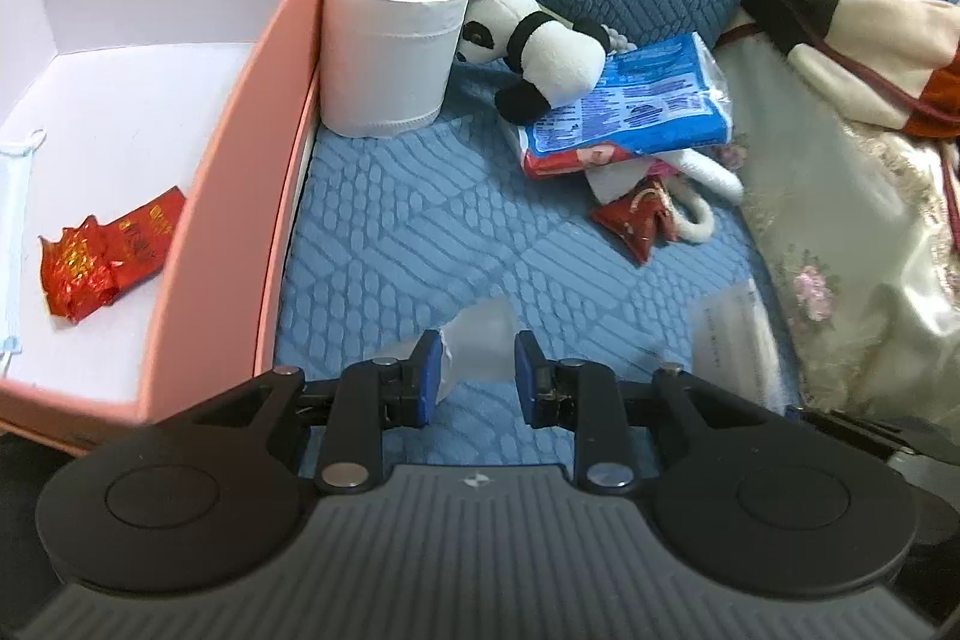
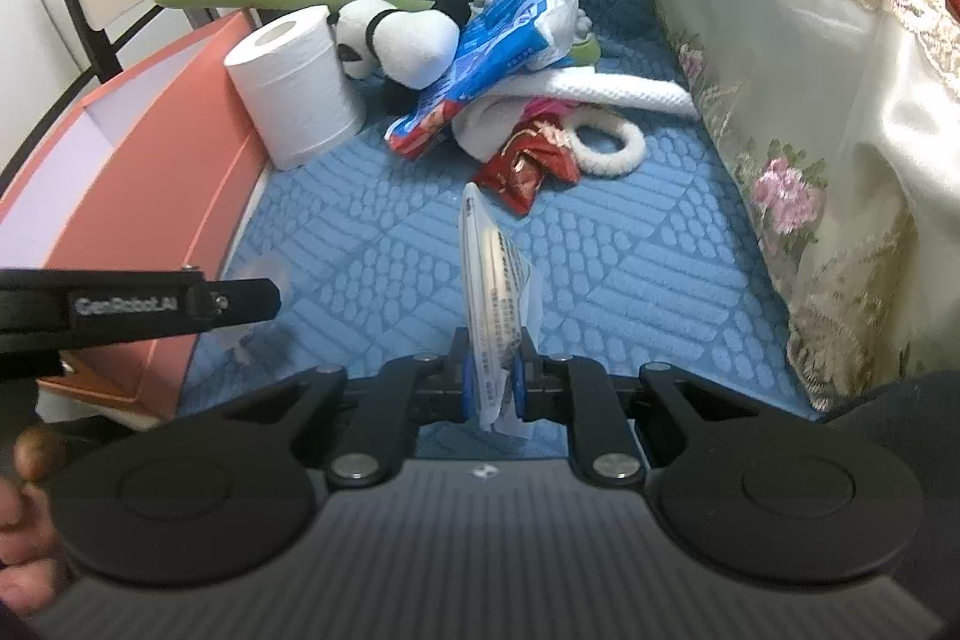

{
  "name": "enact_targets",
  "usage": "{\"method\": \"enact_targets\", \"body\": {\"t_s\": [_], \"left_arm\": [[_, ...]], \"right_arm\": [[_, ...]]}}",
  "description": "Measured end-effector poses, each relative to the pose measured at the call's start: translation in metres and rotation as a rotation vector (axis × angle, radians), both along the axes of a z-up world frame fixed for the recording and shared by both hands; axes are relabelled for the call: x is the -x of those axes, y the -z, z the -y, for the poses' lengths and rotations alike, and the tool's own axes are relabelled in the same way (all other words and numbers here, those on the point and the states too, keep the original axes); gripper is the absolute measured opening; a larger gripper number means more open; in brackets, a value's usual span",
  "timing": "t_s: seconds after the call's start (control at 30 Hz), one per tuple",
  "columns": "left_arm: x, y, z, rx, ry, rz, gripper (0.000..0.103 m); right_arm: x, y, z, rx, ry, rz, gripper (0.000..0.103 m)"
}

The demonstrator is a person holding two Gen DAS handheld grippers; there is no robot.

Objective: Organize soft objects

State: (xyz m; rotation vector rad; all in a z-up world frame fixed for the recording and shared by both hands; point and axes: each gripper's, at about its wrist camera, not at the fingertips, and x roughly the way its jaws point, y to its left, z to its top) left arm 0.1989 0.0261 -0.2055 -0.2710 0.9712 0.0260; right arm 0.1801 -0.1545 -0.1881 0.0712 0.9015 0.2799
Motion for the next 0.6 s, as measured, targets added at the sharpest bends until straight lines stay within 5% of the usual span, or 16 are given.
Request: {"method": "enact_targets", "body": {"t_s": [0.6], "left_arm": [[0.017,-0.061,-0.015,0.129,0.055,0.03,0.03]], "right_arm": [[0.006,-0.059,-0.015,-0.068,-0.073,0.017,0.017]]}}
